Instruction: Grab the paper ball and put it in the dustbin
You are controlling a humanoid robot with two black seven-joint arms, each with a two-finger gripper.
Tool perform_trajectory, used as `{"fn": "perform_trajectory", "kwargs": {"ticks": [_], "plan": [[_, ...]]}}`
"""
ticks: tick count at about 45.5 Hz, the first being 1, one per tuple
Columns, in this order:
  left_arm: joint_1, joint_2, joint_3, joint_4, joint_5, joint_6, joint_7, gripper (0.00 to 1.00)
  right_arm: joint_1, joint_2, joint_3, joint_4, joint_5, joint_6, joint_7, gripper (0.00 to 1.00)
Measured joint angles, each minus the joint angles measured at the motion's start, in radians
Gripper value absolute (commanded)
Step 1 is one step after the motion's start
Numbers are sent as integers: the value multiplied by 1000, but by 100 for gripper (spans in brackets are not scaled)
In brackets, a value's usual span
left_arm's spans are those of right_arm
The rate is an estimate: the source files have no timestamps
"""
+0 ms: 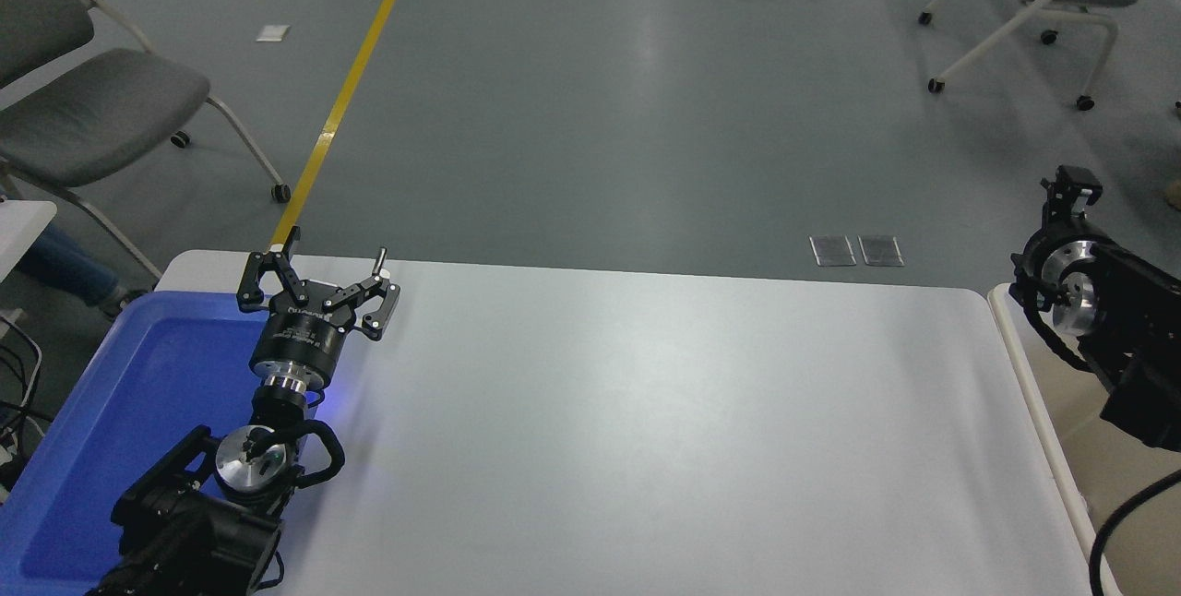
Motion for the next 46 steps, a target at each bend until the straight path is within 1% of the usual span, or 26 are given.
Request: {"fn": "perform_trajectory", "kwargs": {"ticks": [5,16,32,46], "plan": [[0,0,0,0,0,0,0,99,-44,12,114,134,1,42,0,100],[0,0,0,0,0,0,0,99,-143,80,262,252,2,148,5,100],[0,0,0,0,0,0,0,99,-273,149,385,287,8,277,51,100],[0,0,0,0,0,0,0,99,-348,182,473,276,12,317,68,100]]}}
